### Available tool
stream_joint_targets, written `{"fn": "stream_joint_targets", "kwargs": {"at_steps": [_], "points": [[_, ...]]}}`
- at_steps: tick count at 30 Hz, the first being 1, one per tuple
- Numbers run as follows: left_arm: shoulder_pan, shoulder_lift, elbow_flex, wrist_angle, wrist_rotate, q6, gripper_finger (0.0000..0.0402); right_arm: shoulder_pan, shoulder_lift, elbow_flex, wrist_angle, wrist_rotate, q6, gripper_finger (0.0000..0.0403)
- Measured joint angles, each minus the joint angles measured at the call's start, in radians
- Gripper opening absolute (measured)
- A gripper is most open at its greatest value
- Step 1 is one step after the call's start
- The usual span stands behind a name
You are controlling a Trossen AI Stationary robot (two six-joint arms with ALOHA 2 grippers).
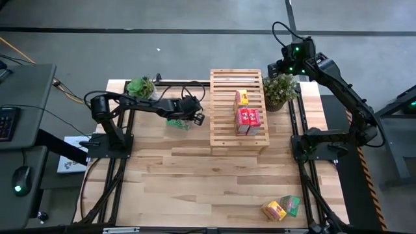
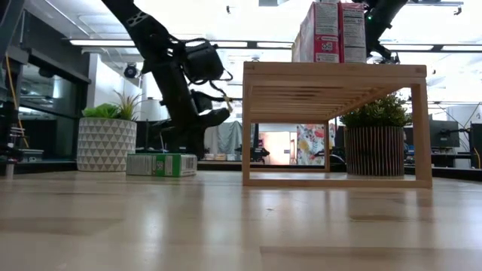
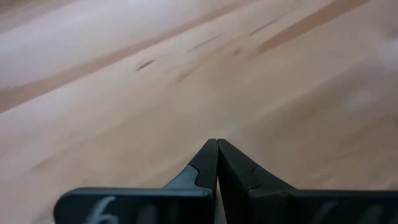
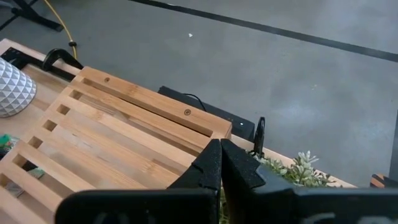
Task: Stack cereal on shelf
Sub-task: Put the top green cereal box on the shelf
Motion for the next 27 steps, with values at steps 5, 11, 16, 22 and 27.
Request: {"fn": "stream_joint_targets", "kwargs": {"at_steps": [5, 11, 16, 22, 27], "points": [[0.022, 0.000, 0.000, -0.043, 0.063, -0.013, 0.0000, 0.000, 0.000, 0.000, 0.000, -0.017, 0.018, 0.0000], [0.010, -0.005, 0.000, -0.062, 0.243, -0.019, 0.0000, 0.000, 0.000, 0.000, 0.000, -0.029, 0.025, 0.0000], [-0.058, -0.008, 0.001, -0.182, 0.287, -0.009, 0.0000, 0.000, 0.000, 0.000, -0.008, -0.039, 0.025, 0.0000], [-0.175, -0.036, -0.002, -0.321, 0.313, -0.062, 0.0000, 0.001, 0.000, 0.000, -0.016, -0.039, 0.025, 0.0000], [-0.295, -0.107, -0.001, -0.435, 0.303, -0.147, 0.0000, 0.001, 0.000, 0.000, -0.016, -0.038, 0.025, 0.0000]]}}
